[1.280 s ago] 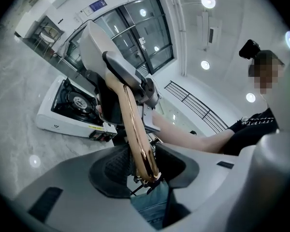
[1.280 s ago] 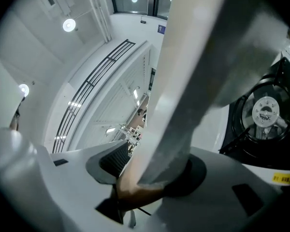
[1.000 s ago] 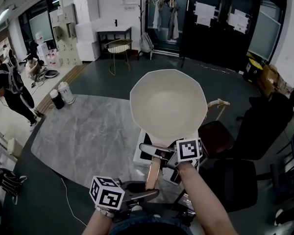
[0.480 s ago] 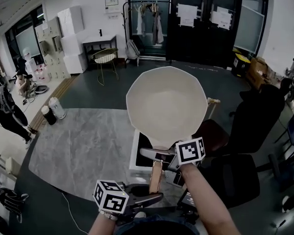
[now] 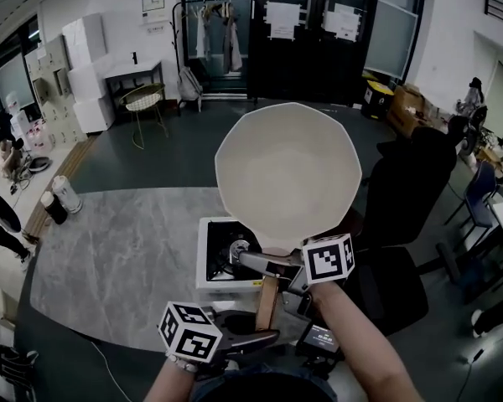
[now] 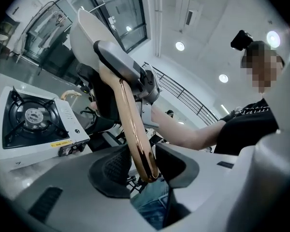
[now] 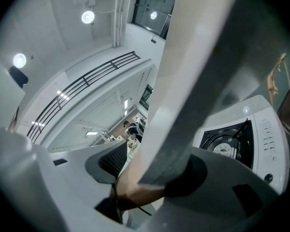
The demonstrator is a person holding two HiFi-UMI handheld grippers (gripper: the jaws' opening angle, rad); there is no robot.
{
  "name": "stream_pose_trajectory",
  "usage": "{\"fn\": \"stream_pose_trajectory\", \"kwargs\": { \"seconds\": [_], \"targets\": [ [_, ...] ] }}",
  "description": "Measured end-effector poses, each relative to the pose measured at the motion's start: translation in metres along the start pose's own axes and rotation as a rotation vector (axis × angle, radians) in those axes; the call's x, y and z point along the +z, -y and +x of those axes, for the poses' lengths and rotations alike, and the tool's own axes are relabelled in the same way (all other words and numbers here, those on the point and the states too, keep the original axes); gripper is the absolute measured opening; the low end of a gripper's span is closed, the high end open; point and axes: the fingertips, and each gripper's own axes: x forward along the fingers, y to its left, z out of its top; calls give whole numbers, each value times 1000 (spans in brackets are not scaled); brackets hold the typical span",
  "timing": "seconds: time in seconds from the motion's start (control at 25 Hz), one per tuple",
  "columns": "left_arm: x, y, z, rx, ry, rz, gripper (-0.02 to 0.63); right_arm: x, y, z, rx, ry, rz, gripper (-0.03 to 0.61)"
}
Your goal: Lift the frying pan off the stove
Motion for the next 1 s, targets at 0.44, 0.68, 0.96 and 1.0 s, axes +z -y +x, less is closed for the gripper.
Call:
{"fn": "stream_pose_trajectory", "kwargs": {
  "seconds": [0.44, 0.68, 0.96, 1.0],
  "targets": [
    [5, 7, 18, -103, -57, 53, 167, 15, 8, -45, -105, 144, -14, 252],
    [-1, 10, 25, -128, -88, 58, 166, 9, 10, -53, -143, 142, -30, 252],
    [-3, 11, 25, -139, -109, 67, 167, 8, 10, -57, -158, 158, -27, 252],
    [-2, 12, 25, -140, -110, 69, 167, 9, 10, -58, -158, 164, -26, 252]
  ]
}}
